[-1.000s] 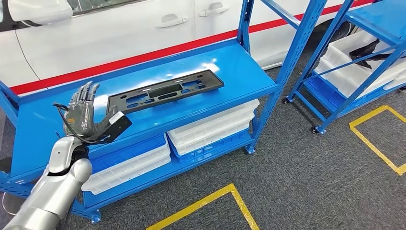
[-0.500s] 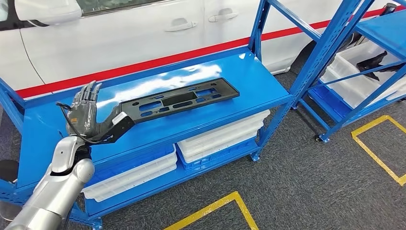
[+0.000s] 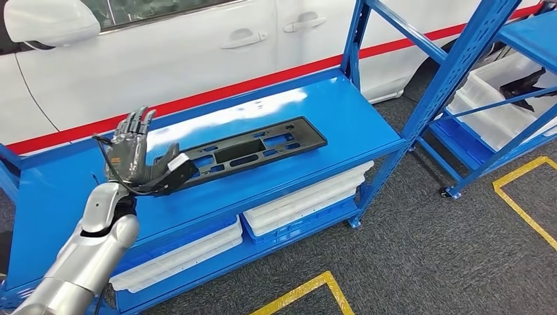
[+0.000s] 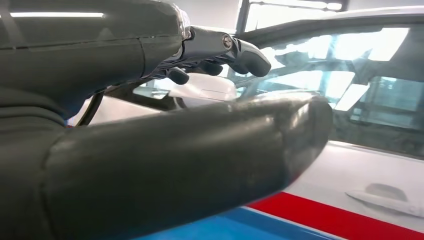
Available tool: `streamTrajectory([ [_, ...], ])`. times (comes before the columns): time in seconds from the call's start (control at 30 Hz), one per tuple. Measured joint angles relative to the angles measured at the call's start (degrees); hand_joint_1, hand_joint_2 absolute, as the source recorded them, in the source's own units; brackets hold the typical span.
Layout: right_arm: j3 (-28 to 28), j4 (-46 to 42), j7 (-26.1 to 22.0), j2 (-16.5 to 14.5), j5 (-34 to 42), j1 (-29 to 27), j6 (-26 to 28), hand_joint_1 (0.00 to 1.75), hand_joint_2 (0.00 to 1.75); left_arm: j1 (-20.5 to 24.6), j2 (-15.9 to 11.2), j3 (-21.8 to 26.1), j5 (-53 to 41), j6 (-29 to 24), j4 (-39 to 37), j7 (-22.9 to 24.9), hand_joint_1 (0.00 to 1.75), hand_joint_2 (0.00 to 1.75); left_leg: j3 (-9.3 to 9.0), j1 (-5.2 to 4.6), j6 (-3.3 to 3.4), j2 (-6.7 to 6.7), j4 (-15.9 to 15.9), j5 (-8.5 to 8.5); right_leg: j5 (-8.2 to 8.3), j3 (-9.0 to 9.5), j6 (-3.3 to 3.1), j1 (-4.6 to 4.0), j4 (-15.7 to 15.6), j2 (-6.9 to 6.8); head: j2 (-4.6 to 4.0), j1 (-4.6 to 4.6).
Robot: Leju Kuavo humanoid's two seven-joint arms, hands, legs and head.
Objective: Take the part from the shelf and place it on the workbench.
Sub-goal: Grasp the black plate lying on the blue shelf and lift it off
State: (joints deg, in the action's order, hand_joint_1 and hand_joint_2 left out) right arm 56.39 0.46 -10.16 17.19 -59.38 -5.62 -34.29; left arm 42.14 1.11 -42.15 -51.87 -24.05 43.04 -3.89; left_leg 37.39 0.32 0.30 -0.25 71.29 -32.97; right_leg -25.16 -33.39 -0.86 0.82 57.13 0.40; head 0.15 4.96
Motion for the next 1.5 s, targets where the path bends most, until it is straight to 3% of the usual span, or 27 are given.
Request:
streamTrajectory([
  [0.07, -0.1, 0.0, -0.1, 0.0, -0.7, 0.2, 0.1, 0.00, 0.00, 0.4, 1.4, -0.6, -0.3, 0.2, -0.3, -0.6, 0.00, 1.75, -1.84, 0.08, 0.13, -0.01, -7.0, 5.26, -0.83, 0.86, 0.53, 0.07, 0.3, 0.00, 0.00, 0.01],
  [0.1, -0.2, 0.0, -0.1, 0.0, -1.1, 0.4, 0.1, 0.00, 0.00, 0.7, 2.2, -1.0, -0.4, 0.4, -0.4, -0.9, 0.00, 1.75, -2.56, -0.03, 0.34, 0.01, -9.8, 6.42, -1.13, 1.01, 0.82, 0.10, 0.5, 0.01, 0.00, 0.00],
  [0.17, -0.5, 0.0, -0.2, 0.1, -1.9, 0.6, 0.2, 0.00, 0.00, 0.9, 4.1, -2.0, -0.7, 1.0, -0.5, -1.4, 0.00, 1.75, -2.91, -0.26, 1.00, 0.00, -11.6, 6.87, -1.52, 0.92, 1.48, 0.07, 0.8, -0.03, 0.00, 0.03],
  [0.23, -0.6, 0.0, -0.5, 0.1, -2.6, 0.9, 0.2, 0.00, 0.00, 1.0, 6.1, -3.1, -0.8, 1.6, -0.6, -2.0, 0.00, 1.75, -2.99, -0.30, 1.36, -0.05, -11.9, 7.58, -1.63, 0.87, 1.31, 0.07, 0.8, -0.07, 0.00, 0.04],
  [0.3, -0.8, 0.0, -0.7, 0.1, -3.3, 1.2, 0.1, 0.00, 0.00, 0.9, 7.8, -4.2, -0.8, 2.2, -0.6, -2.5, 0.00, 1.75, -3.01, -0.37, 1.42, -0.10, -12.0, 7.64, -1.56, 1.01, 0.78, 0.11, 0.6, -0.08, 0.00, 0.04],
  [0.4, -1.0, 0.0, -0.6, 0.1, -3.9, 1.7, 0.4, 0.00, 0.00, 0.4, 10.0, -6.1, -0.8, 3.2, -0.6, -2.5, 0.00, 1.75, -3.03, -0.43, 1.73, -0.10, -12.0, 7.49, -1.52, 1.26, 0.88, 0.14, 0.1, -0.08, 0.00, 0.04],
  [0.5, -1.1, 0.0, -0.6, 0.1, -4.1, 1.8, 0.5, 0.00, 0.00, 0.1, 11.2, -7.3, -0.8, 3.5, -0.6, -2.5, 0.00, 1.75, -3.03, -0.53, 1.94, -0.10, -12.0, 7.42, -1.43, 1.35, 1.17, 0.20, -0.1, -0.08, 0.00, 0.04],
  [0.57, -1.1, 0.0, -0.6, 0.1, -4.3, 1.9, 0.5, 0.00, 0.00, 0.0, 11.5, -7.7, -0.8, 3.6, -0.6, -2.5, 0.00, 1.75, -3.03, -0.64, 2.06, -0.10, -12.0, 7.38, -1.42, 1.36, 1.79, 0.34, -0.1, -0.08, 0.00, 0.04],
  [0.63, -1.1, 0.0, -0.6, 0.1, -4.5, 1.9, 0.4, 0.00, 0.00, 0.0, 11.6, -8.1, -0.8, 3.9, -0.6, -2.6, 0.00, 1.75, -3.04, -0.73, 2.16, -0.09, -12.0, 7.36, -1.44, 1.36, 2.44, 0.46, -0.2, -0.08, 0.00, 0.04],
  [0.7, -1.1, 0.0, -0.6, 0.0, -4.9, 1.9, 0.4, 0.00, 0.00, -0.1, 11.9, -8.6, -0.9, 4.5, -0.6, -2.8, 0.00, 1.75, -3.06, -0.76, 2.18, -0.09, -12.0, 7.36, -1.44, 1.36, 2.69, 0.49, -0.2, -0.09, 0.00, 0.04],
  [1.1, -1.1, 0.0, -0.8, 0.1, -8.2, 2.4, -0.5, 0.00, 0.00, 0.2, 12.5, -11.6, -3.4, 9.0, -8.2, -0.1, 0.00, 1.75, -3.27, -0.70, 2.02, -0.05, -12.1, 7.47, -1.50, 1.27, 2.73, 0.42, 0.2, -0.08, 0.00, 0.04],
  [1.5, -1.0, 0.0, -0.7, 0.6, -10.8, 2.6, -1.3, 0.00, 0.00, 2.8, 10.9, -13.1, -8.9, 9.2, -16.2, 5.3, 0.00, 1.75, -3.27, -0.68, 1.91, -0.06, -12.1, 7.54, -1.52, 1.21, 2.70, 0.41, 0.4, -0.08, 0.00, 0.04],
])
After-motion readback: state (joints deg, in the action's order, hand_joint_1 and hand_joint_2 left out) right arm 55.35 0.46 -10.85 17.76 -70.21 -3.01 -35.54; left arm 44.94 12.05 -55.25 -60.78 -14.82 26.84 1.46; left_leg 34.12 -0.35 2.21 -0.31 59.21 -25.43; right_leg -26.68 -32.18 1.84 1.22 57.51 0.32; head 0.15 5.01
